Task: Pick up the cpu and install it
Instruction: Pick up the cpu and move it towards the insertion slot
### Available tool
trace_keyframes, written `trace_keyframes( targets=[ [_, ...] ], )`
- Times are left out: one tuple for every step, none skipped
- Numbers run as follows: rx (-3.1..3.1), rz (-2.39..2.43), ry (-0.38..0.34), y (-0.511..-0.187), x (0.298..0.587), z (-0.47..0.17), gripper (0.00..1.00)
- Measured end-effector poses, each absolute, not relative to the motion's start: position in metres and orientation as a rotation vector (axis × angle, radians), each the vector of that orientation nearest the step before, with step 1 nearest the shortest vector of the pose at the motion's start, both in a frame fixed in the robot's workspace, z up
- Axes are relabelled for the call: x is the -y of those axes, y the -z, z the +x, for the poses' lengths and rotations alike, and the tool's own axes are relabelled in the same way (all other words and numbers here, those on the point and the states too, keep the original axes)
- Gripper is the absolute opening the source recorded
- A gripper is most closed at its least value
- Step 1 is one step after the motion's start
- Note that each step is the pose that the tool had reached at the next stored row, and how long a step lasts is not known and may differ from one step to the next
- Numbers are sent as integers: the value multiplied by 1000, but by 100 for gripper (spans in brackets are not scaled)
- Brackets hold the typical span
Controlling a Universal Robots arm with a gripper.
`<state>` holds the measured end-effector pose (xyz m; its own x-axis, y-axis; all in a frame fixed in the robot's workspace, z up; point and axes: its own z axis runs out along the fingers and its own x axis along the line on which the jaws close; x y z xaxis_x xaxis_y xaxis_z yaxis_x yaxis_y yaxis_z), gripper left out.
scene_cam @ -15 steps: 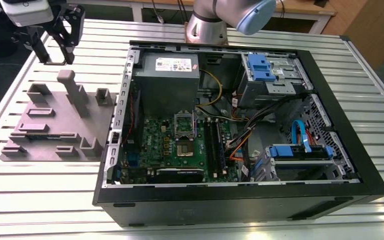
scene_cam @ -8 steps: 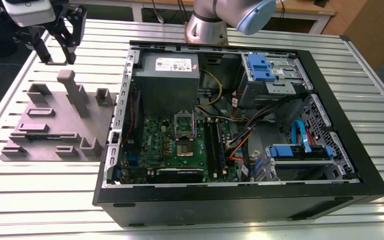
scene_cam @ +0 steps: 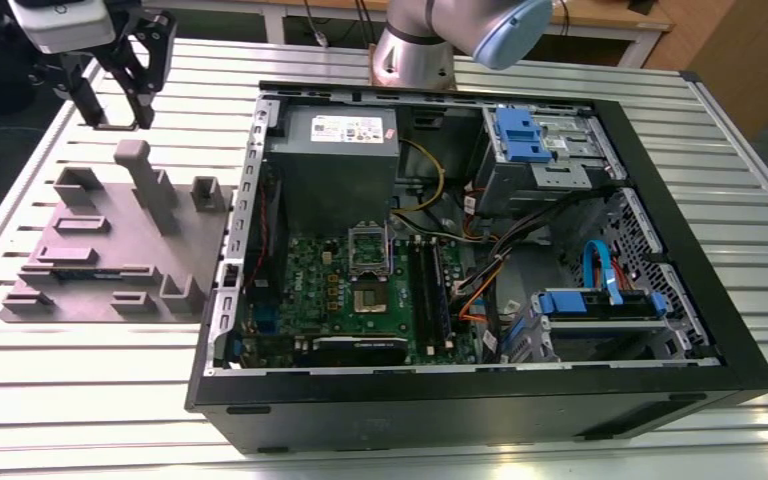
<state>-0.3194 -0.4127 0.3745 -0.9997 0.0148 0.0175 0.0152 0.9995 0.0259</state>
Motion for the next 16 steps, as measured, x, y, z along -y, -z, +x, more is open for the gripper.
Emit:
trace_keyframes(
  targets=[
    [3124,-24,41,-375,413,-319,47],
    [3124,-24,41,-374,413,-319,47],
    [3124,-24,41,-374,413,-319,47],
    [3124,-23,41,-374,413,-318,47],
    [3124,-24,41,-374,413,-318,47],
    [3124,-24,41,-374,413,-318,47],
    [3124,-23,41,-374,413,-317,47],
    [3124,-24,41,-374,413,-317,47],
    [3124,-23,41,-374,413,-317,47],
    [3124,-23,41,-374,413,-316,47],
    [3124,-23,41,-375,413,-316,47],
    [3124,-23,41,-374,413,-316,47],
    [3124,-23,41,-374,413,-315,47],
    [3124,-23,41,-375,413,-315,47],
    [3124,-23,41,-374,413,-314,47],
    [3124,-23,41,-375,413,-313,47]
  ],
)
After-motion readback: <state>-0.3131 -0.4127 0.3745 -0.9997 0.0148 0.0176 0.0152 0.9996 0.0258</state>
